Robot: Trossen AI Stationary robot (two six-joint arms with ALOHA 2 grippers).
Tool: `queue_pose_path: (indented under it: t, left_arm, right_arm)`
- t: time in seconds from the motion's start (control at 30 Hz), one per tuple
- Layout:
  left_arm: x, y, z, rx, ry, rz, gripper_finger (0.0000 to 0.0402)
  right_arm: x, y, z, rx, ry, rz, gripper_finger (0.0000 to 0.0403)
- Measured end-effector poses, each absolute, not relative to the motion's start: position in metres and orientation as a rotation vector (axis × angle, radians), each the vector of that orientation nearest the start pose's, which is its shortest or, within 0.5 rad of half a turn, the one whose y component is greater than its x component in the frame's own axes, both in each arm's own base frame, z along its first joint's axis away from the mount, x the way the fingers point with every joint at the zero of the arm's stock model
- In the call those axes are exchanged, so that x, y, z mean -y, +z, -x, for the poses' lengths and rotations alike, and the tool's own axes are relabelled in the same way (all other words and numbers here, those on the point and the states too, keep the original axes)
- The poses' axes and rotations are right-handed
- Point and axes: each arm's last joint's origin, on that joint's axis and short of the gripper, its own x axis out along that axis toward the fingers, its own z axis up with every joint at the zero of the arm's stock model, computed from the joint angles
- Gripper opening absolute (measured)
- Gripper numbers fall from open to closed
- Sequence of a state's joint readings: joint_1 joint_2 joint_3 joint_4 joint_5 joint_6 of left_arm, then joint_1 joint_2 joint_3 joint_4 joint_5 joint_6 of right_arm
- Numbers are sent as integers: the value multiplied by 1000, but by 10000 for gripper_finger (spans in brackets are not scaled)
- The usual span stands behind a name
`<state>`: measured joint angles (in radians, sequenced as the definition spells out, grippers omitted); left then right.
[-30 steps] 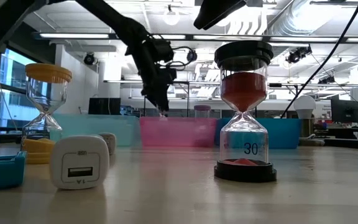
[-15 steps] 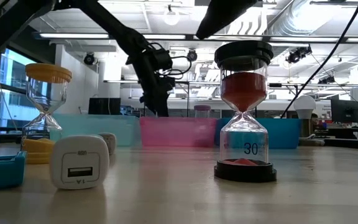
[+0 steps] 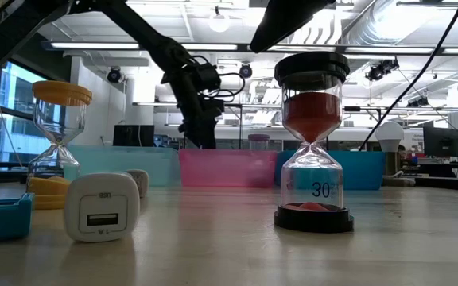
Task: Pick & Place Office items
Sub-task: Put the blue hourglass into the pink bin, then put the violet charger adapter into the blue bin
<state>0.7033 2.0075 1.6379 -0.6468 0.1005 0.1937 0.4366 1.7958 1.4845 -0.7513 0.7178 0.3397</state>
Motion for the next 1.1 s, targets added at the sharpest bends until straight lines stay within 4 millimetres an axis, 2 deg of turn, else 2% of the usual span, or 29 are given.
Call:
queue_pose_path:
  t: [0.33,0.5,0.67,0.77,0.9,1.0,1.1]
  left_arm:
    - [-276,235,-331,-975,464,228,252]
    - [-271,253,-328,-935,469,205,253]
    - [-259,283,-321,-865,477,177,254]
    - [-245,307,-317,-806,480,170,254]
    - [-215,339,-307,-768,447,165,254]
    - [-189,355,-298,-797,402,164,254]
    - [-165,363,-288,-862,356,180,254]
  right_arm:
    - [-141,265,-347,-827,-397,266,368]
    - [-141,265,-347,-828,-394,265,368]
    - [-141,265,-347,-831,-389,264,368]
    - [-141,264,-347,-834,-386,265,368]
    - [-142,264,-345,-851,-376,270,368]
    - [-146,262,-341,-883,-354,274,368]
    - [-152,260,-334,-929,-324,242,368]
